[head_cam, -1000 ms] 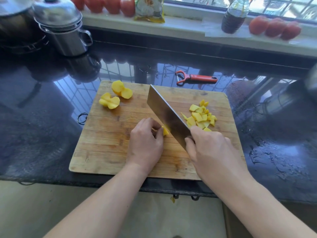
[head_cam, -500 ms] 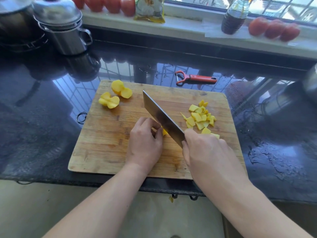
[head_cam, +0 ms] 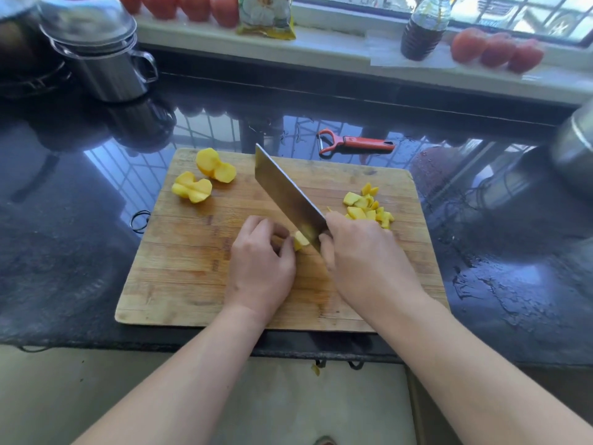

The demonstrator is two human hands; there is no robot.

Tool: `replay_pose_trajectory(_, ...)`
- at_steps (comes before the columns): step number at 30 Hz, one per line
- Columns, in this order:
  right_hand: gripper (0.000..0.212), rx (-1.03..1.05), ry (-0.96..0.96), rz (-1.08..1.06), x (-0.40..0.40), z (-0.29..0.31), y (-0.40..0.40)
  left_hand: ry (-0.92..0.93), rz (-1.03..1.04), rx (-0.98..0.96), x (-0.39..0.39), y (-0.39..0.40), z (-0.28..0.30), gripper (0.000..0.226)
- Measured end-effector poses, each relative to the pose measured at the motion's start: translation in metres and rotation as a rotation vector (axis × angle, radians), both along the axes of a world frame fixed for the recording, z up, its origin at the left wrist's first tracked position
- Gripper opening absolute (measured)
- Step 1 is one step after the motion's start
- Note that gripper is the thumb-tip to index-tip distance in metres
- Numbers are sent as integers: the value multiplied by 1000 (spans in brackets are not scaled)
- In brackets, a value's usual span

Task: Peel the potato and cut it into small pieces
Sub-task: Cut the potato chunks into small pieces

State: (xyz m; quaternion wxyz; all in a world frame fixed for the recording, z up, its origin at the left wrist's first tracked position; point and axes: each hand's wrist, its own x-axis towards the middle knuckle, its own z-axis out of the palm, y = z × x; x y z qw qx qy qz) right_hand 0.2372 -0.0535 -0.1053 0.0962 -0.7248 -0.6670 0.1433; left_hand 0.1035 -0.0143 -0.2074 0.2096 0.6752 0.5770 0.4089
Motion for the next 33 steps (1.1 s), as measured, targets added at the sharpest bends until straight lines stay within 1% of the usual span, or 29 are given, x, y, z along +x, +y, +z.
replay_pose_trajectory(3,21,36,39,-10,6,9,-16,-15,6,-7,-2,-1,2,14)
replay_pose_trajectory(5,23,-2,5,5,4,13,-27,-20,17,-1,-3,-1,3,17)
replay_pose_trajectory(9,22,-58,-40,15,-2,12,-41,-19,20,6,-1,-1,3,18)
replay_pose_trajectory(13,27,-61,-46,15,-4,10,-43,5,25,-14,1,2,1,19)
replay_pose_trajectory(18,33,-18,-131,33,-3,8,-42,10,34,-6,3,1,0,17)
replay_pose_trajectory(21,30,-13,-161,20,-1,11,-42,17,28,4,3,1,0,18)
replay_pose_trajectory(26,22,-19,-152,15,-1,15,-41,29,10,11,3,0,0,19)
replay_pose_trajectory(33,25,-45,-160,24,-2,15,-41,31,-8,19,3,1,-1,21)
